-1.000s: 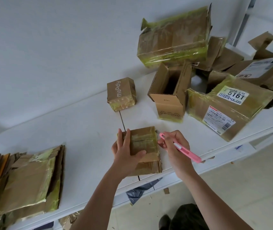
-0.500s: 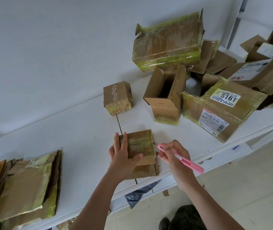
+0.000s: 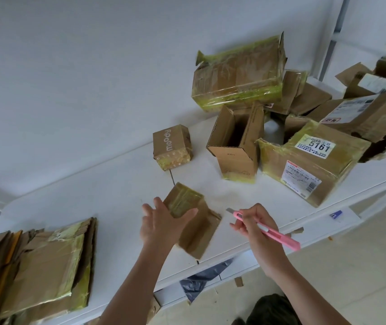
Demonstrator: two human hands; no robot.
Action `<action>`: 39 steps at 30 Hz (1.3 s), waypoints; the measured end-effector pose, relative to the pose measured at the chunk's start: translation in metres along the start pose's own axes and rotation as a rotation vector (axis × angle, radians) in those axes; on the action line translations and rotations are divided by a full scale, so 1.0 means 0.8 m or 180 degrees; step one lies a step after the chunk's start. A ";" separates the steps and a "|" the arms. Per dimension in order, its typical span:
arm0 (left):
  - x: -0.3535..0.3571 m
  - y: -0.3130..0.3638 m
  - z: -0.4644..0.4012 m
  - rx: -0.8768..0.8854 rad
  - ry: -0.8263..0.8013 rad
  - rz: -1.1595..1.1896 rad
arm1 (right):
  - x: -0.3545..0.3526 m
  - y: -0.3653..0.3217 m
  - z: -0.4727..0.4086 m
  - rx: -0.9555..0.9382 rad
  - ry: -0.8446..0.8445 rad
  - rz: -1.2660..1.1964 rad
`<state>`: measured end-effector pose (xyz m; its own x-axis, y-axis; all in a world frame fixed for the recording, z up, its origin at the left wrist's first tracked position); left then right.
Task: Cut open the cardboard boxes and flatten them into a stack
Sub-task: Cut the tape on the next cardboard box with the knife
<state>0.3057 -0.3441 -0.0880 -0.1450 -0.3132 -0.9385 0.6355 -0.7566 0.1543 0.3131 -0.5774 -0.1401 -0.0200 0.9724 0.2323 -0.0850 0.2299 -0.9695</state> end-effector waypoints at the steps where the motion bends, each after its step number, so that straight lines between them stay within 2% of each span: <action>1: -0.003 -0.006 -0.002 -0.0078 0.0005 -0.0111 | 0.005 -0.001 0.003 -0.0024 0.0013 0.0010; 4: -0.010 -0.020 -0.006 -0.0070 0.0140 0.0117 | 0.029 0.000 0.013 -0.0071 -0.0086 -0.0040; 6: -0.005 -0.024 -0.003 0.0044 0.0029 0.0356 | 0.045 0.005 0.022 -0.0025 -0.0111 -0.0044; 8: 0.002 -0.027 0.002 -0.0035 -0.0083 0.0655 | 0.060 0.011 0.031 0.0052 -0.0060 -0.0004; 10: 0.005 -0.025 0.003 -0.0139 0.0014 0.0750 | 0.073 0.013 0.041 0.0045 -0.0012 -0.0022; 14: -0.001 -0.029 0.014 -0.0352 0.0198 0.0318 | 0.077 0.006 0.040 -0.0361 0.0185 0.0133; 17: -0.020 -0.019 0.023 -0.0073 0.0453 -0.0545 | 0.078 0.005 0.014 -0.0279 0.0222 0.0129; 19: -0.019 -0.011 0.019 0.0354 0.0601 -0.0804 | 0.080 0.010 -0.009 -0.0015 0.0219 0.0015; 20: -0.013 -0.006 0.017 0.0677 0.0535 -0.0686 | 0.082 0.013 -0.017 0.0096 0.0200 -0.0060; 22: 0.014 -0.006 0.005 0.1168 0.0072 -0.0346 | 0.083 0.016 -0.025 0.0204 0.0120 -0.0157; 24: 0.035 -0.014 -0.002 0.1326 -0.0226 -0.0301 | 0.083 0.017 -0.020 0.0210 -0.0003 -0.0156; 29: 0.038 -0.020 -0.006 0.1281 -0.0616 -0.0008 | 0.085 0.030 -0.008 0.0185 -0.0259 -0.0292; 39: 0.036 -0.025 -0.007 0.1450 -0.0757 0.0252 | 0.100 0.010 -0.019 -0.0092 -0.0736 0.0126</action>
<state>0.2932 -0.3349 -0.1195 -0.3118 -0.4614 -0.8306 0.2647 -0.8818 0.3904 0.3261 -0.4973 -0.1302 -0.2507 0.9467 0.2025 -0.0513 0.1959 -0.9793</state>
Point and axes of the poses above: each hand's wrist, its own z-axis away from the middle knuckle, its own x-axis out of the palm, y = z × x, the point moved 6 cm from there along -z, towards the middle knuckle, and after that the axes turned 1 degree about -x, right-handed, at the moved point
